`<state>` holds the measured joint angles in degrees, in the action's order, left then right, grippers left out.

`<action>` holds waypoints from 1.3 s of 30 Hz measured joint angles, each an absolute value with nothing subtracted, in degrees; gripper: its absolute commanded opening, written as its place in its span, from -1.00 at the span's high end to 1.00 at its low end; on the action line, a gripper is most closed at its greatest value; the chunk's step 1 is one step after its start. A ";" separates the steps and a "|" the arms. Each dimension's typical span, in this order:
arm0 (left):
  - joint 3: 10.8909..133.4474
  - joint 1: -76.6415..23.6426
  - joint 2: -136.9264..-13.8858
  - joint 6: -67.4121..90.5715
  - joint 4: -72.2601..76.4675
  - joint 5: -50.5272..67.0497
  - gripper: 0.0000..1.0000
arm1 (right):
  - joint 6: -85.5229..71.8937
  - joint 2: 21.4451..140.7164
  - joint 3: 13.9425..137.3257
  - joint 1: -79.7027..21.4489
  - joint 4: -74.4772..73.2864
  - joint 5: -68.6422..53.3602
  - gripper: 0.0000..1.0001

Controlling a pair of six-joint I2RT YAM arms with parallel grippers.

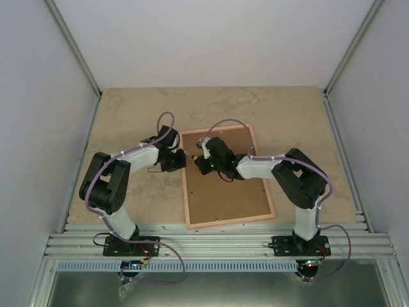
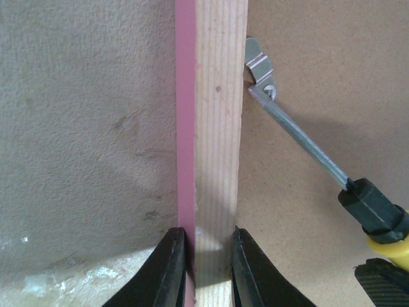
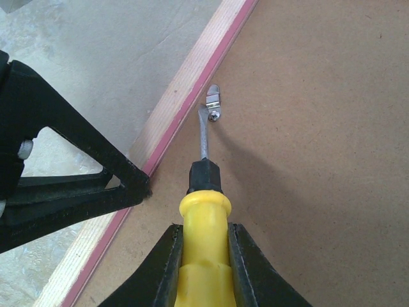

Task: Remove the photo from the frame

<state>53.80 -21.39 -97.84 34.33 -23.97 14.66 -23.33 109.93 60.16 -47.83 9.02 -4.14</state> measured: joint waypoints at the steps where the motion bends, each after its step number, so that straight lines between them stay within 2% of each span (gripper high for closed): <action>1: 53.80 -21.39 -97.84 34.33 -23.97 14.66 1.00 | -23.40 109.93 60.16 -47.88 9.02 -4.05 0.99; 11: 53.25 -21.39 -97.49 34.68 -23.33 14.59 1.00 | -26.30 109.91 60.16 -49.04 9.04 -1.45 0.99; 31: 50.57 -21.50 -96.01 37.56 -19.92 14.96 1.00 | -32.23 110.32 63.35 -51.64 6.79 11.29 0.99; 39: 50.50 -21.50 -95.92 37.78 -19.92 14.98 1.00 | -30.70 111.28 64.69 -51.51 6.63 10.96 0.99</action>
